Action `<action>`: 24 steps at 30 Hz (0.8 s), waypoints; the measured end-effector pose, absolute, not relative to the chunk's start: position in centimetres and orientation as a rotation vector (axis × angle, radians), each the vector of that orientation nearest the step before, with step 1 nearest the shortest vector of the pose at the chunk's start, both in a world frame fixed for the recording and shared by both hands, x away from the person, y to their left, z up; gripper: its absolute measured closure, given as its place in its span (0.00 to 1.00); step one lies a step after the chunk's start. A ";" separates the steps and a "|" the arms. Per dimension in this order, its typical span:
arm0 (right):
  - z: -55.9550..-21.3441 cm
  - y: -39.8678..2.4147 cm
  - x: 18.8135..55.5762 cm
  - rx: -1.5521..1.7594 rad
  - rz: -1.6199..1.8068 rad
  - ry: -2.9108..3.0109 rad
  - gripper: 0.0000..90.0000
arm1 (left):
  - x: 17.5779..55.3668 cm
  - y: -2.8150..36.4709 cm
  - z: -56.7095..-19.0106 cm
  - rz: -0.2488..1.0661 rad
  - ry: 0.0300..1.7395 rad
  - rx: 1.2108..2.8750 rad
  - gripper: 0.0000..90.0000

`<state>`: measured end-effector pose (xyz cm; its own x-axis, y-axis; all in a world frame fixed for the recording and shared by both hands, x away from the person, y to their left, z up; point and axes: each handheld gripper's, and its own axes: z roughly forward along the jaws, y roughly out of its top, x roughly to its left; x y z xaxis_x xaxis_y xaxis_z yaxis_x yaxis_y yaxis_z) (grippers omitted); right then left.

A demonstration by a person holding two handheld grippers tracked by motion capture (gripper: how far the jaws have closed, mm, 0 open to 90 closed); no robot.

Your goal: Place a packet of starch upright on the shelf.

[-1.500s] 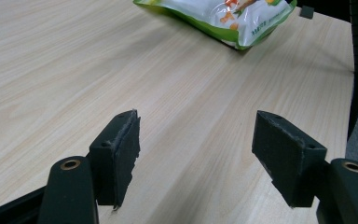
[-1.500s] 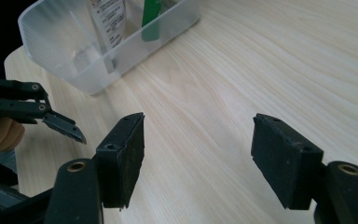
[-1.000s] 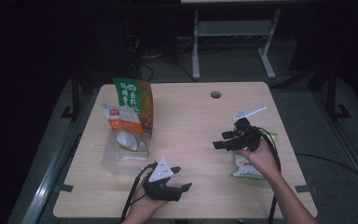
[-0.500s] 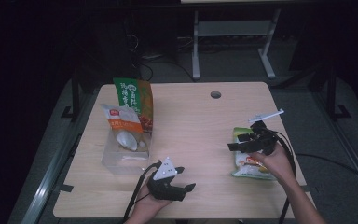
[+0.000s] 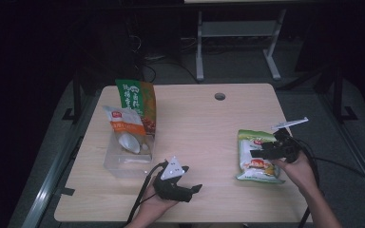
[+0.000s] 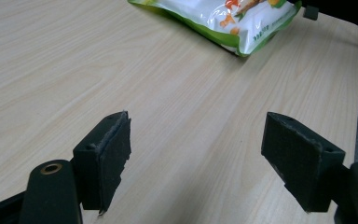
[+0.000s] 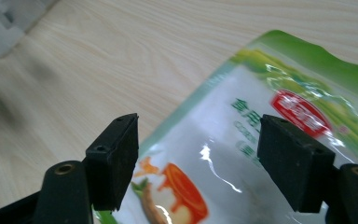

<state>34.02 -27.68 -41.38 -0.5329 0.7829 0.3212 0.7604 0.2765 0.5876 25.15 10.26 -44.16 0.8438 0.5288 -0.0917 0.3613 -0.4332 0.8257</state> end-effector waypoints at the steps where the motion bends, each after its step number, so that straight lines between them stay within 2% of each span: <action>1: -41.5 -28.0 34.0 1.504 1.108 2.480 0.31 | 25.2 10.2 -44.1 0.221 0.652 2.068 0.26; 24: -43.9 -33.6 33.5 1.681 1.029 2.361 0.31 | 26.3 5.6 -43.6 0.184 0.596 2.073 0.26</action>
<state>33.47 -33.65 -43.92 -0.4006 0.8606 0.3144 0.8163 0.1793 0.5491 26.34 5.60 -43.59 0.8703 0.4819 -0.1015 0.3410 -0.4410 0.8302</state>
